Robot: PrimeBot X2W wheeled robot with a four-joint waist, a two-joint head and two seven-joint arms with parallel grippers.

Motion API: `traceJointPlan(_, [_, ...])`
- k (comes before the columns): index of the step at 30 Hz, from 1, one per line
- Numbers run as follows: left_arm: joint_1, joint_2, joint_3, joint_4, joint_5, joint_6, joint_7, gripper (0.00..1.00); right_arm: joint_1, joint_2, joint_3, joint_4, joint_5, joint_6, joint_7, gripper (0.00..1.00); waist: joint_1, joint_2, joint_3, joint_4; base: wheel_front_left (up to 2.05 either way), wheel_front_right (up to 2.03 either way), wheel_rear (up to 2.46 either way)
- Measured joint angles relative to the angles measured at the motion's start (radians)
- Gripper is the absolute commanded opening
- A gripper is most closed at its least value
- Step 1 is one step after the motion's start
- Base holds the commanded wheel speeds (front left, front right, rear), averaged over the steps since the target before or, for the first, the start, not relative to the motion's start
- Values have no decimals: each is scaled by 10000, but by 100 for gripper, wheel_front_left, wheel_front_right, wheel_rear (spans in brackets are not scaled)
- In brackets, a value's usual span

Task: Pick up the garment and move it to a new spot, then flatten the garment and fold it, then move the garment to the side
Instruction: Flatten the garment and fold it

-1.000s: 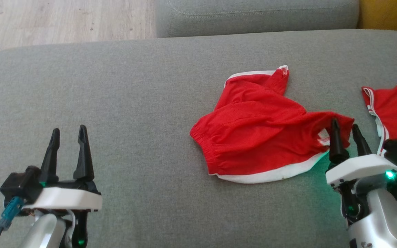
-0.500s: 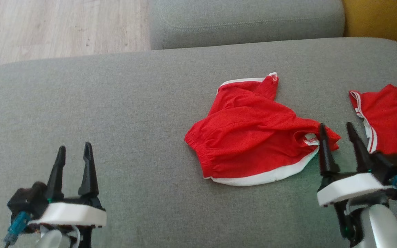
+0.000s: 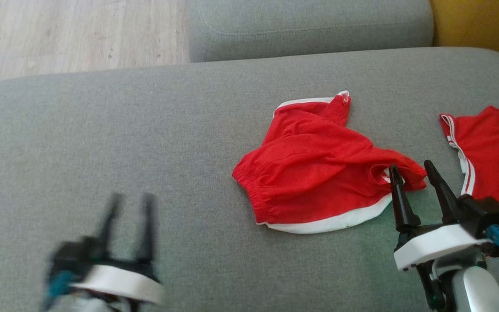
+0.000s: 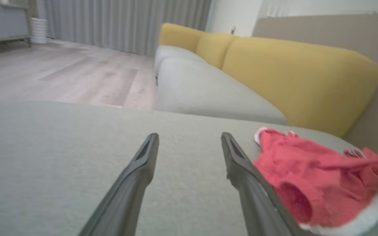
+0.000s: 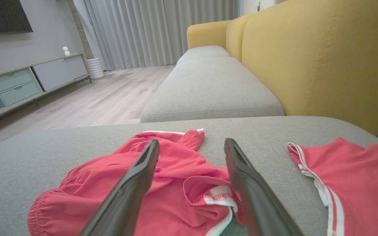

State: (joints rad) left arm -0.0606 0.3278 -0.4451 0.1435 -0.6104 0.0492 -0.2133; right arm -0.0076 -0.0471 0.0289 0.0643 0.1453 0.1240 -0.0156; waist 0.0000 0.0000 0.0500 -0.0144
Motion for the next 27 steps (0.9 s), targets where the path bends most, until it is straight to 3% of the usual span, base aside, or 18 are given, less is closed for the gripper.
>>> traceJointPlan(3, [-284, -474, -1181, 359, 309, -625, 426, 100, -6, 0, 54, -36, 46, 0, 27, 100, 0, 0, 130, -17, 0, 0, 0])
traceJointPlan(10, [-1301, -1553, -2723, 1987, 754, -1383, 834, 100, -47, 0, 311, -42, 46, 0, 33, 100, 1, 0, 424, -248, 0, 0, 0])
traceJointPlan(17, [-2264, -1960, -3298, 3653, 752, -1641, 853, 100, -339, 0, 518, -38, 82, 0, 40, 100, 1, 0, 685, -757, 0, 0, 0])
traceJointPlan(26, [-2740, -2165, -3277, 4826, 276, -1728, 608, 100, -404, 0, 585, 35, 151, 0, 25, 100, 1, 0, 905, -1186, 0, 0, 0])
traceJointPlan(27, [-2787, -2178, -3281, 4909, 215, -1728, 589, 76, -404, 0, 585, 36, 184, 0, 23, 100, 1, 0, 910, -1193, 0, 0, 0])
